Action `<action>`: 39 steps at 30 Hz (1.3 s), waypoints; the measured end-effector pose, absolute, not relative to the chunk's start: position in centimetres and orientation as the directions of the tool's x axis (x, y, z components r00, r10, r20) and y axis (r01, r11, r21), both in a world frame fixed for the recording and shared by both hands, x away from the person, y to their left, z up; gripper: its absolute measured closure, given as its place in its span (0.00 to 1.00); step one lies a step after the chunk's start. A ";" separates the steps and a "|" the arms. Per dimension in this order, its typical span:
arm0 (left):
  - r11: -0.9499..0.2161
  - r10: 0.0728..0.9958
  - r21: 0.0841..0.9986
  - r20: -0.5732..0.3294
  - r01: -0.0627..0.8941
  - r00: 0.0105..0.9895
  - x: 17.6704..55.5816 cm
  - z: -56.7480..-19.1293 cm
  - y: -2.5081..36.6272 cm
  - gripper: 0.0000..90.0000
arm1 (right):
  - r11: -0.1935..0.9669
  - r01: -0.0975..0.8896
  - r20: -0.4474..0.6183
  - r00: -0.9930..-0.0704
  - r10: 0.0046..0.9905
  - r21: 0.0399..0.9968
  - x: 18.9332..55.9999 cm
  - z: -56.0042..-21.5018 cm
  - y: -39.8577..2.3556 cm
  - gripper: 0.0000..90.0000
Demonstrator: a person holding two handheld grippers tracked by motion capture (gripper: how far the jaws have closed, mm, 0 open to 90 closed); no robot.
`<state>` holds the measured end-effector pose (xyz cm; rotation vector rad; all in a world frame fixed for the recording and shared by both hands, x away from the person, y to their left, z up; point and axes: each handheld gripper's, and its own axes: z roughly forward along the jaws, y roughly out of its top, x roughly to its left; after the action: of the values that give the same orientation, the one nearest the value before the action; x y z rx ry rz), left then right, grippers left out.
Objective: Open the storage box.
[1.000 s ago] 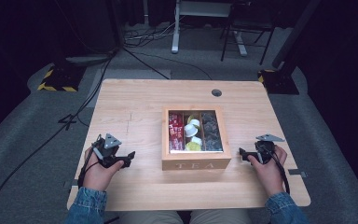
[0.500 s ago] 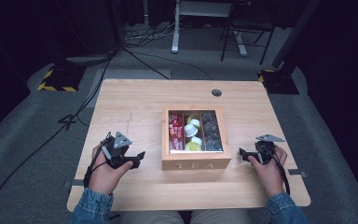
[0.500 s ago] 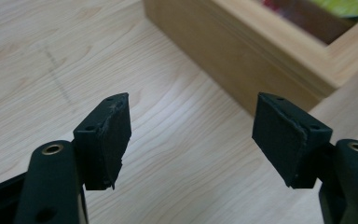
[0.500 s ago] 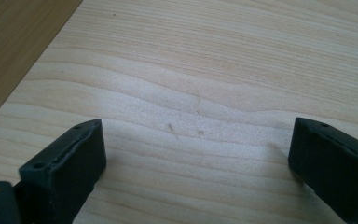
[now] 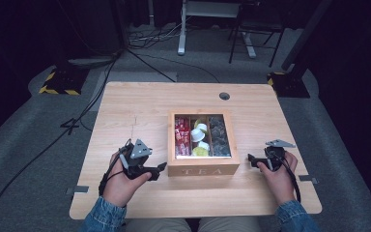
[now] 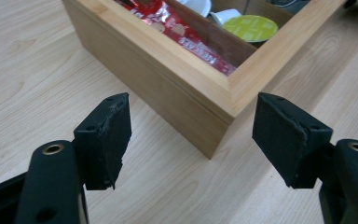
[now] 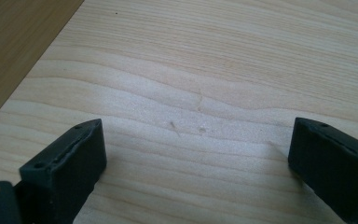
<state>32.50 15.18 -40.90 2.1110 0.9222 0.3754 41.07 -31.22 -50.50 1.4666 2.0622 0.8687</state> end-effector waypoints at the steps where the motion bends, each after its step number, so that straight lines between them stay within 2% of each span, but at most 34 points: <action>1: -0.427 0.721 0.761 -0.039 0.488 0.692 32.5 -40.9 15.2 0.32 | 0.231 0.654 -0.009 -0.324 0.946 0.720 41.1 -50.5 -31.2 0.05; 5: -0.425 0.696 0.762 -0.070 0.488 0.714 32.3 -41.4 14.4 0.32 | 0.230 0.655 -0.008 -0.324 0.946 0.720 41.1 -50.5 -31.2 0.05; 16: -0.447 0.669 0.759 -0.067 0.473 0.740 32.4 -43.6 12.6 0.32 | 0.231 0.654 -0.008 -0.325 0.946 0.720 41.0 -50.5 -31.2 0.05; 17: -0.441 0.670 0.765 -0.067 0.470 0.739 32.4 -43.7 12.5 0.36 | 0.231 0.654 -0.008 -0.325 0.946 0.720 41.0 -50.5 -31.2 0.05; 18: -0.449 0.669 0.768 -0.051 0.457 0.742 32.5 -43.8 12.5 0.36 | 0.231 0.654 -0.008 -0.325 0.946 0.720 41.0 -50.5 -31.2 0.05; 22: -0.485 0.670 0.750 -0.012 0.450 0.742 32.5 -44.4 12.3 0.55 | 0.231 0.654 -0.008 -0.325 0.946 0.720 41.0 -50.5 -31.2 0.05; 23: -0.491 0.671 0.749 -0.001 0.445 0.741 32.6 -44.4 12.4 0.55 | 0.231 0.654 -0.008 -0.325 0.946 0.720 41.0 -50.5 -31.2 0.05; 24: -0.490 0.670 0.751 -0.001 0.443 0.742 32.6 -44.4 12.6 0.61 | 0.232 0.653 -0.009 -0.326 0.945 0.720 41.0 -50.5 -31.2 0.05; 29: -0.496 0.665 0.744 -0.005 0.448 0.746 32.6 -44.4 12.8 0.67 | 0.232 0.653 -0.009 -0.326 0.945 0.721 41.0 -50.5 -31.2 0.05; 30: -0.504 0.663 0.734 -0.007 0.454 0.749 32.6 -44.5 12.8 0.71 | 0.232 0.653 -0.010 -0.326 0.945 0.721 41.0 -50.5 -31.2 0.05; 33: -0.498 0.665 0.737 -0.013 0.457 0.747 32.6 -44.6 12.9 0.72 | 0.239 0.650 -0.015 -0.331 0.944 0.722 40.9 -50.5 -31.1 0.07; 36: -0.501 0.665 0.738 -0.007 0.452 0.747 32.6 -44.4 12.8 0.73 | 0.255 0.622 -0.008 -0.371 0.929 0.740 40.3 -50.4 -31.1 0.22; 37: -0.501 0.665 0.738 -0.007 0.452 0.747 32.6 -44.4 12.8 0.73 | 0.255 0.622 -0.008 -0.371 0.929 0.740 40.3 -50.4 -31.1 0.22; 39: -0.493 0.665 0.740 -0.018 0.457 0.747 32.7 -44.4 12.8 0.74 | 0.278 0.607 -0.015 -0.401 0.916 0.744 40.0 -50.2 -31.1 0.34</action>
<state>32.66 12.84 -44.39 2.1777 0.8385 0.3482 39.97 -31.05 -50.23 1.3692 2.1084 0.9288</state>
